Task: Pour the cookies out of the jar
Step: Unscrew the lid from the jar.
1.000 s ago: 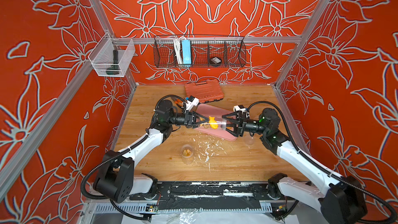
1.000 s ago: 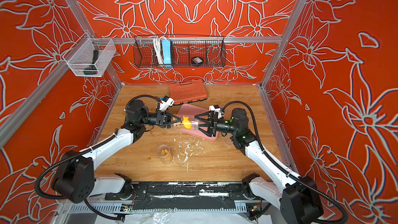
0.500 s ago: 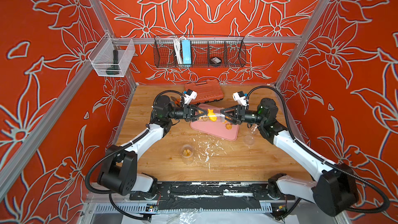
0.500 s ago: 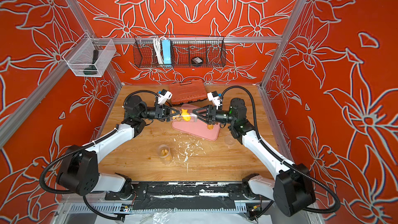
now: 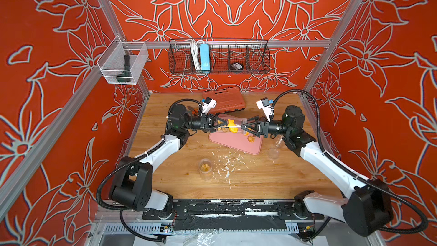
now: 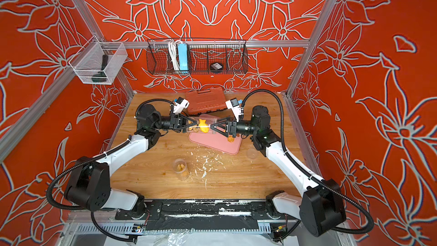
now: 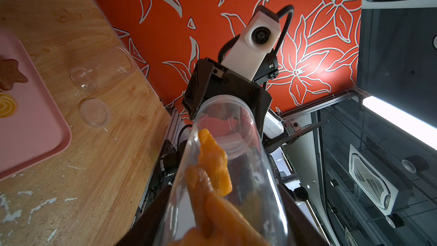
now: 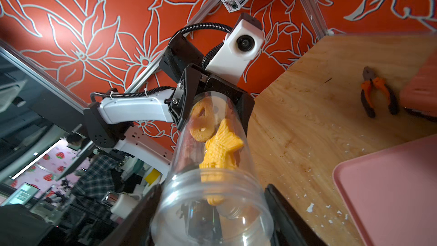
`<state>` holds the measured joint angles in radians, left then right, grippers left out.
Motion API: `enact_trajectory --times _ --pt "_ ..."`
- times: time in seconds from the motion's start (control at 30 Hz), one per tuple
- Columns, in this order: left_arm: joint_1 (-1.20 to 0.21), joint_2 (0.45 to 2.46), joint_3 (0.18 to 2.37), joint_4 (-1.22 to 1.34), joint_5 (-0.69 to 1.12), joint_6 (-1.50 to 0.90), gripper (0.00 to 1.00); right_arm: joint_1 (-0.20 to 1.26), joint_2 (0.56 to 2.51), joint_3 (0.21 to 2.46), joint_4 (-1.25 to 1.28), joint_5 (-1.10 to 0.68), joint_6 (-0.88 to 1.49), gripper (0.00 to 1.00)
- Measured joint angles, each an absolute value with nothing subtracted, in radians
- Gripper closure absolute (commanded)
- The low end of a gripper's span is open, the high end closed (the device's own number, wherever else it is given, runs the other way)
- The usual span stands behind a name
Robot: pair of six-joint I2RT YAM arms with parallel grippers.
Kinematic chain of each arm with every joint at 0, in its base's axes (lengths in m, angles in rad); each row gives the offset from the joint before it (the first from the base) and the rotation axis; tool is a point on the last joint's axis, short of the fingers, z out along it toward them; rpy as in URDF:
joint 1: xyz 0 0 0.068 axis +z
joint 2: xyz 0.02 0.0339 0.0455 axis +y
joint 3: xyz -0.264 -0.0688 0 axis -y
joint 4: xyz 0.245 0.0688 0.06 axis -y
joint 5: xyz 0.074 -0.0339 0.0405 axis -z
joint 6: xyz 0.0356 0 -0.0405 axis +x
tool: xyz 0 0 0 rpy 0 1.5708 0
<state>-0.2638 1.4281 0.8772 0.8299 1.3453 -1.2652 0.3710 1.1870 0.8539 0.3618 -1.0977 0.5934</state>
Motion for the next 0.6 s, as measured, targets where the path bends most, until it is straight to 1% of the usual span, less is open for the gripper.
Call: enact_trajectory --times 0.17,0.27,0.6 --pt "-0.27 1.428 0.877 0.83 1.349 -1.265 0.43 0.377 1.155 0.823 0.374 -1.07 0.469 0.69" --pt "-0.27 1.428 0.877 0.829 1.348 -1.266 0.43 0.377 1.154 0.823 0.372 -1.059 0.399 0.72" --pt "-0.272 1.428 0.877 0.825 1.345 -1.265 0.43 0.386 1.119 0.799 0.362 -1.013 0.112 0.89"
